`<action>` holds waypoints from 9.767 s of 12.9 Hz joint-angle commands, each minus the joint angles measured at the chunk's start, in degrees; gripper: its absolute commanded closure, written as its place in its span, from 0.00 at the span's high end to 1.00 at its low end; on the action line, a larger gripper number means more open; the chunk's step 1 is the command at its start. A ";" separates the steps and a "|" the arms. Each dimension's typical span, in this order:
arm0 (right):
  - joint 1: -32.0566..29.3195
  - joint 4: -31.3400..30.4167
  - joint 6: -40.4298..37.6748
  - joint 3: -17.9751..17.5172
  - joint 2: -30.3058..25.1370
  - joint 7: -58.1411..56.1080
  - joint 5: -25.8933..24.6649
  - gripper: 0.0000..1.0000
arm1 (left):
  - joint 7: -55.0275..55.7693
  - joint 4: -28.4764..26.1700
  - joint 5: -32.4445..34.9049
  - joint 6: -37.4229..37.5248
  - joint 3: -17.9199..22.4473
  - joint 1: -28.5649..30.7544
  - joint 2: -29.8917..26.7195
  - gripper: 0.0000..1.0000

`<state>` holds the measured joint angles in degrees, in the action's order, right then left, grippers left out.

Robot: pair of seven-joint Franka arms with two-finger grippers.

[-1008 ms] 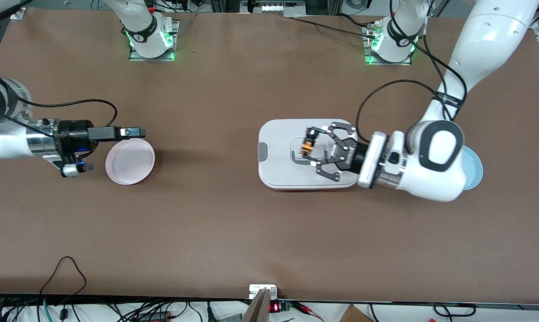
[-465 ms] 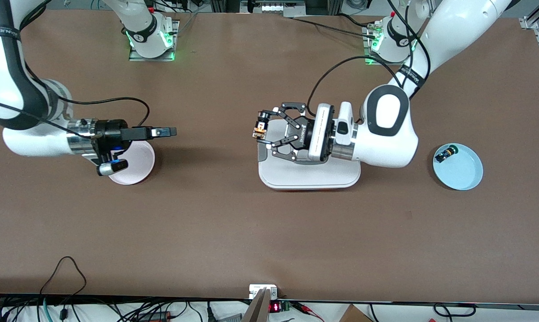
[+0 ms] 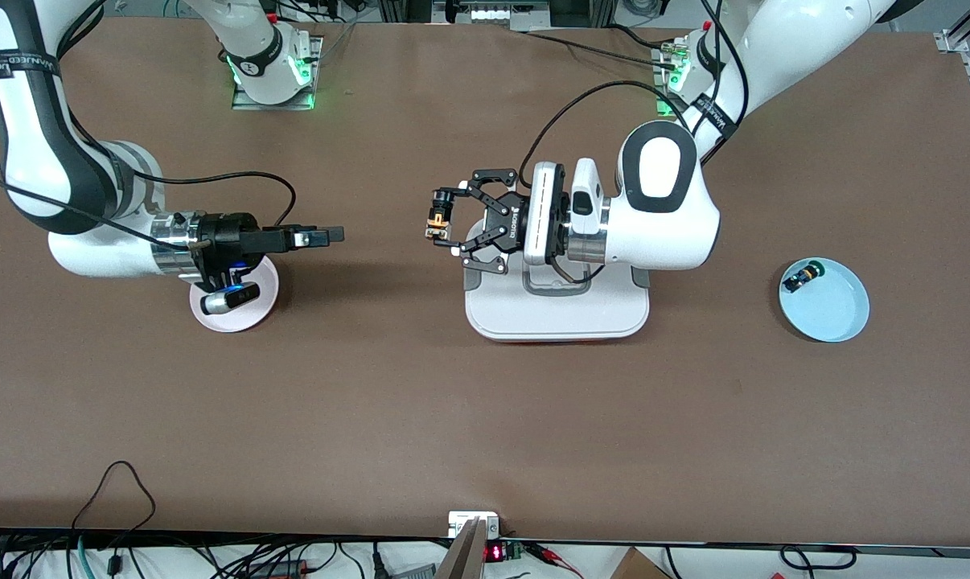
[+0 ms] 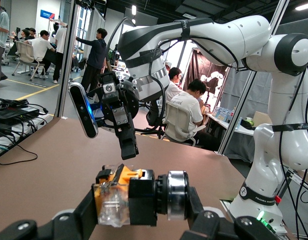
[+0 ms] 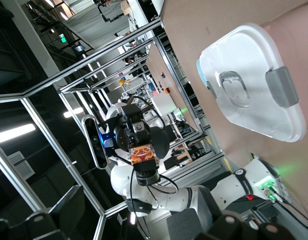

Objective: Transfer orange switch to right arm and place
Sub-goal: 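Reach the right gripper to the switch and close on it, then open the left gripper and pull it back from the switch, then move the switch over the white plate while the left gripper returns, then lower the switch onto the white plate and open the right gripper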

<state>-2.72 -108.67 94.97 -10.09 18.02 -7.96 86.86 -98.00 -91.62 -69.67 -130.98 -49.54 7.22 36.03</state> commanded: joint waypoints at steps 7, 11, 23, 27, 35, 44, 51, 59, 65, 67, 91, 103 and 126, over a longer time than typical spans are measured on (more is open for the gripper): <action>3.15 -2.52 11.28 -6.69 -2.02 0.58 7.44 1.00 | -2.19 -1.55 -2.23 -0.33 -0.20 0.51 -1.49 0.20; 6.23 -2.52 14.00 -6.69 -2.02 0.49 11.67 1.00 | -2.19 -1.55 -2.23 -0.07 -0.20 0.69 -1.57 0.21; 10.81 -2.34 19.55 -6.69 -2.64 -0.47 16.06 0.96 | -2.11 -1.55 -2.14 -0.07 -0.20 0.78 -1.57 0.21; 10.81 -2.34 19.46 -6.69 -2.73 -0.56 16.06 0.76 | -2.02 -1.46 -2.14 -0.07 -0.20 0.78 -1.57 0.21; 11.69 -2.25 19.37 -6.69 -2.64 -11.19 17.82 0.27 | -1.93 -1.37 -2.14 0.02 -0.20 0.95 -1.57 0.21; 11.43 -1.99 18.93 -6.61 -2.81 -11.90 18.87 0.23 | 1.22 -1.37 -1.62 8.15 -0.12 5.42 -1.84 1.00; 9.14 -1.99 16.22 -6.52 -3.96 -11.72 17.73 0.20 | 25.54 2.23 20.41 30.06 -0.03 16.68 -2.01 1.00; 5.80 -1.81 12.25 -6.52 -4.04 -11.20 11.06 0.18 | 54.71 5.83 46.52 37.19 0.94 20.11 -1.93 1.00; 3.78 1.52 12.25 -6.52 -4.22 -3.48 -15.44 0.18 | 80.99 12.23 69.27 48.07 1.55 19.77 -2.01 1.00; 3.78 2.75 12.34 -6.52 -4.57 -0.92 -27.39 0.18 | 88.66 15.22 78.59 52.73 0.85 18.63 -2.01 1.00; -5.09 -10.23 32.79 -6.43 -2.73 -56.28 -97.48 0.18 | 101.78 -2.08 72.92 37.02 49.89 -10.21 -34.36 1.00; -11.78 -15.35 46.35 -6.25 5.62 -60.33 -105.31 0.20 | 101.87 -1.99 73.36 37.11 49.81 -10.47 -34.18 1.00; -5.19 6.95 9.67 -6.34 -1.50 -14.80 -87.30 1.00 | 101.96 -1.73 73.36 37.55 49.10 -10.47 -34.18 1.00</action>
<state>-9.59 -106.47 112.51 -16.48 16.80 -33.85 -1.86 3.28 -94.17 3.90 -94.36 -0.31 -3.12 2.06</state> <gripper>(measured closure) 0.000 0.000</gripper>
